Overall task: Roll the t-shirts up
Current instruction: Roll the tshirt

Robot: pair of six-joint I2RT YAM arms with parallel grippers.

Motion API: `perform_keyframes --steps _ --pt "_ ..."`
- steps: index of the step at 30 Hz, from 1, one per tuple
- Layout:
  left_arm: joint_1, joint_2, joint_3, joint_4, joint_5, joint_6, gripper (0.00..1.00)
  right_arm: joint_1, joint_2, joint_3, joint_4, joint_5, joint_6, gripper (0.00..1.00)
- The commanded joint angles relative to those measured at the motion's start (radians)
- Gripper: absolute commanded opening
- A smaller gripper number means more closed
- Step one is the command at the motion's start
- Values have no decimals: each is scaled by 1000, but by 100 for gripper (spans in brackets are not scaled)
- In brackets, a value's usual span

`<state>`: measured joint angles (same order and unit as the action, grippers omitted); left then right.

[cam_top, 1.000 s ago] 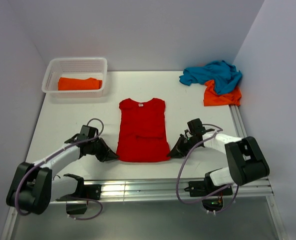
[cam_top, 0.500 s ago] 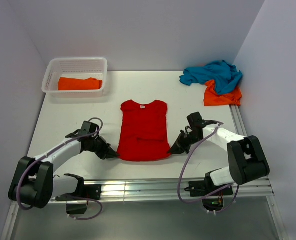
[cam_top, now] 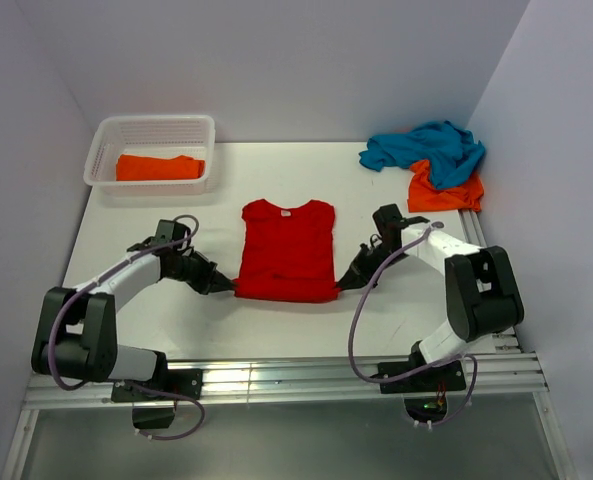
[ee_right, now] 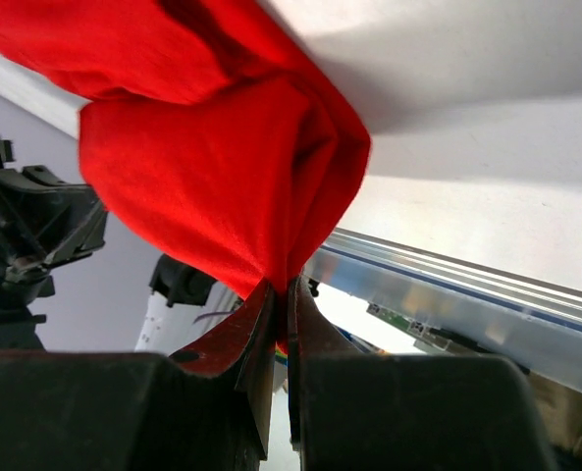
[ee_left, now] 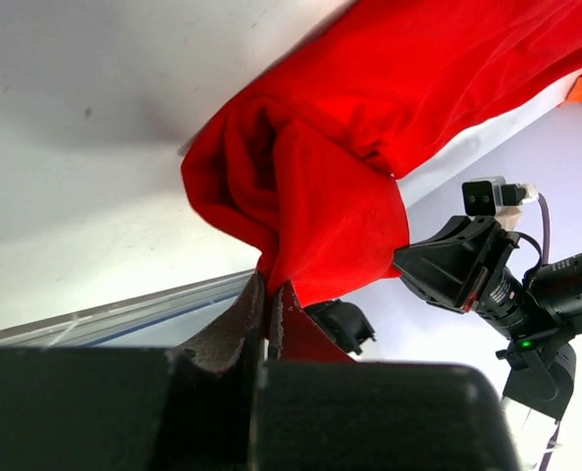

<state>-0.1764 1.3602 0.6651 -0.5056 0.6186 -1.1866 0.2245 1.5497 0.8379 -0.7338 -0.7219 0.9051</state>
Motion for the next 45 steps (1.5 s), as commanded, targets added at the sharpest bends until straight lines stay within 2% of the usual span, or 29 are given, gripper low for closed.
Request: perform_keyframes --steps 1,13,25,32,35,36,39,43,45 --pt "18 46 67 7 30 16 0 -33 32 85 -71 7 -17 0" --pt "41 195 185 21 78 28 0 -60 176 257 -105 -2 -11 0" --pt "77 341 281 24 98 73 0 -63 305 343 -59 -10 11 0" --pt "83 370 318 64 116 79 1 -63 346 372 -30 -5 28 2" --pt "83 384 332 82 130 78 11 -63 345 369 0 -16 44 11" --pt "83 382 340 96 132 76 22 -65 336 366 13 -17 51 14" --pt "83 370 356 110 139 74 46 -66 314 366 40 -16 60 24" --pt "83 364 409 105 142 91 56 -70 277 386 43 10 52 54" --pt "83 361 424 101 142 99 63 -74 250 395 57 25 54 58"
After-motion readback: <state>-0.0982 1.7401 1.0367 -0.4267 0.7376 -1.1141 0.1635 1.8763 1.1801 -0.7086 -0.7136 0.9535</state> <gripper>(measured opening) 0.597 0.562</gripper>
